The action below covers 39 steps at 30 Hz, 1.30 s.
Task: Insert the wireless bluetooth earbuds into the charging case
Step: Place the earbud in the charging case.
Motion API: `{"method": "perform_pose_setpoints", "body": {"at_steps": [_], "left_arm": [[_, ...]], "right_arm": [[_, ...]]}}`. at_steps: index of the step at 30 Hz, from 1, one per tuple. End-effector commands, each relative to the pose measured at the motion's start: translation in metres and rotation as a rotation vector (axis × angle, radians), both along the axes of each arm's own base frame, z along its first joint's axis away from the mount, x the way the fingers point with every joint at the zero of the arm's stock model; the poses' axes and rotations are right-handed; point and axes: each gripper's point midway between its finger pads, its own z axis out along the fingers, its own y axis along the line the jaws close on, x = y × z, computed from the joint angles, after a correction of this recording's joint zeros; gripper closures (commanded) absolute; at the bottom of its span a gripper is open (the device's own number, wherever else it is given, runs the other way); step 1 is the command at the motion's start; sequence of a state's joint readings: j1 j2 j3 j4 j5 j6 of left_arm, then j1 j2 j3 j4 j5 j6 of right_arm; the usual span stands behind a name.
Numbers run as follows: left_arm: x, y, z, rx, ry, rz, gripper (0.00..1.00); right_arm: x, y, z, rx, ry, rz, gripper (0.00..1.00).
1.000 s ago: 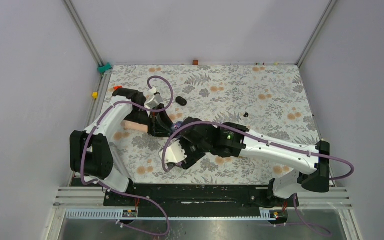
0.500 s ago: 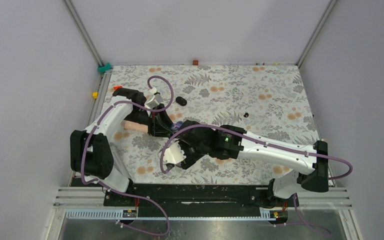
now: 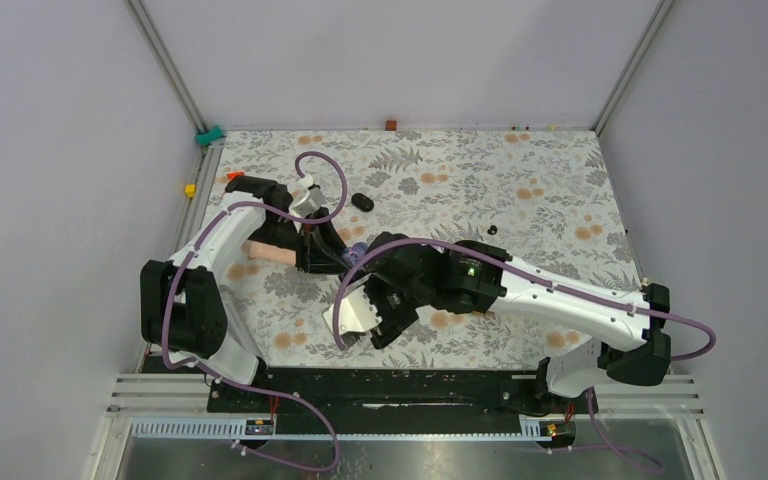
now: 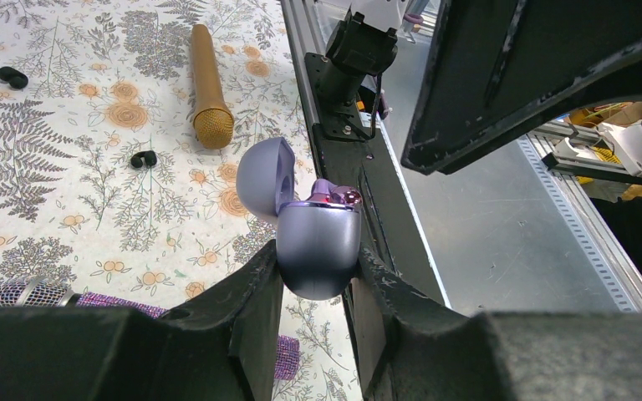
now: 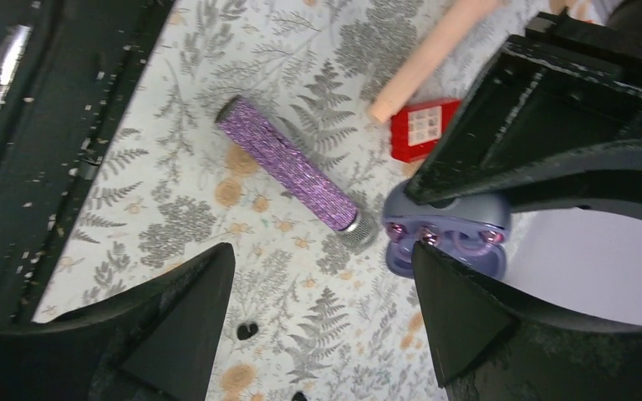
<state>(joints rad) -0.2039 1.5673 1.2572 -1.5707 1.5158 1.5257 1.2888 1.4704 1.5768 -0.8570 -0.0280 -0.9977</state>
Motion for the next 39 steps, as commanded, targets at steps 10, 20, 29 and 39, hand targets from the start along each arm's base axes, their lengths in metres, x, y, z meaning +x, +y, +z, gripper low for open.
{"method": "perform_pose_setpoints", "body": {"at_steps": [10,20,29,39], "left_arm": [[-0.002,-0.007,0.036,-0.14,-0.02,0.034,1.0],[-0.006,-0.008,0.037,-0.145,-0.041,0.026,1.0],[-0.009,-0.009,0.038,-0.147,-0.048,0.02,1.0],[-0.009,-0.009,0.038,-0.146,-0.049,0.019,1.0]], "right_arm": [[-0.004,0.015,0.015,0.108,0.201,-0.083,0.14],[0.003,0.02,0.01,0.132,0.285,-0.151,0.13],[0.014,0.021,0.008,0.144,0.276,-0.196,0.12],[0.009,0.019,0.022,0.182,0.294,-0.183,0.12]]}}
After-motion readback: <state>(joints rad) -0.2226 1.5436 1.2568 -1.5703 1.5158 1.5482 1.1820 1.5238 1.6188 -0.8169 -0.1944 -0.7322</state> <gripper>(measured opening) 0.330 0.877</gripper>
